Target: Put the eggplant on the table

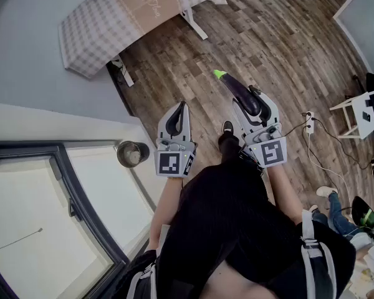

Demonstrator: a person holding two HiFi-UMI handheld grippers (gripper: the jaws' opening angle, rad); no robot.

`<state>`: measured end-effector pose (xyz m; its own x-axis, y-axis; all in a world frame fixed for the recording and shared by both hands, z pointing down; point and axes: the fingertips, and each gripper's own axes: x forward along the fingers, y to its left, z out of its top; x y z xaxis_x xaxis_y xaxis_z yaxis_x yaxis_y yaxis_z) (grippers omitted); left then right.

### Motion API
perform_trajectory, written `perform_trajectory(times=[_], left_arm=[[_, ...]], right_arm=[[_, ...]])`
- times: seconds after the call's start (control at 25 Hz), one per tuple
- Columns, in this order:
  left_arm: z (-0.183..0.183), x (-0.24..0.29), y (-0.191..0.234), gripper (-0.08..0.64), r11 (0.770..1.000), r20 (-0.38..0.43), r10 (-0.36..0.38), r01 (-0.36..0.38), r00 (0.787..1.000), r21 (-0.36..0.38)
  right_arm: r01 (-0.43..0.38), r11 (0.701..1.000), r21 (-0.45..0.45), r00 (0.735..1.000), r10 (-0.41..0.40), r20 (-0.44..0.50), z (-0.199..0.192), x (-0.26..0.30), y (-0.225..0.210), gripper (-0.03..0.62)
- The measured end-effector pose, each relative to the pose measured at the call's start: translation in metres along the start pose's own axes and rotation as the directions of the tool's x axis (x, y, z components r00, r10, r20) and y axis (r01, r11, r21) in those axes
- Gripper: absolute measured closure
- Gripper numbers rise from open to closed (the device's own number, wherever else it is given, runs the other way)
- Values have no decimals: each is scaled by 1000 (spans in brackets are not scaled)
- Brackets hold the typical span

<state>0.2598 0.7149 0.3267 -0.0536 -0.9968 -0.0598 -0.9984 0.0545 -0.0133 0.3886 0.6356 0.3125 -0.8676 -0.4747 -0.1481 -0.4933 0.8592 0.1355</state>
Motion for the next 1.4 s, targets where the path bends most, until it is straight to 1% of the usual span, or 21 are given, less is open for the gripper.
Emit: perform_trajectory(times=[0.12,0.28,0.4,0.52,0.6,0.72,0.84,1.08,1.24,1.4], left_arm=[[-7,38,4,571,1000,-6,-4,4,1000,6],[-14,95,14,571,1000,-23,15,-15,1000,10],[-18,140,22,571,999,-43,34,-34,998,9],[-22,175,28,571,999,-51,53,-53,997,-3],[-27,196,31,571,998,-55,64,-65,996,-8],[-38,225,37,571,997,-64,66,-67,996,-21],[-51,249,50,571,997,-78,63,-66,995,-40],[-80,309,95,571,999,-75,28,-31,997,-33],[-92,364,128,569,995,-39,-17,13,999,-100],[-89,420,168,569,991,-22,-82,79,996,-108]], right_arm=[[0,1000,14,1000,0,-3,-15,26,-28,380],[-36,998,51,999,35,14,-26,70,-68,377],[-82,993,80,997,81,14,-32,106,-95,377],[-144,987,77,989,145,0,-42,135,-113,377],[-173,982,72,985,174,-2,-48,152,-124,377],[-171,981,95,985,173,-12,-58,172,-142,377],[-161,982,101,984,167,-57,-77,190,-155,377],[-170,983,64,978,176,-109,-105,245,-174,377],[-172,984,55,972,178,-152,-118,286,-186,377],[-129,988,88,973,144,-183,-127,347,-198,377]])
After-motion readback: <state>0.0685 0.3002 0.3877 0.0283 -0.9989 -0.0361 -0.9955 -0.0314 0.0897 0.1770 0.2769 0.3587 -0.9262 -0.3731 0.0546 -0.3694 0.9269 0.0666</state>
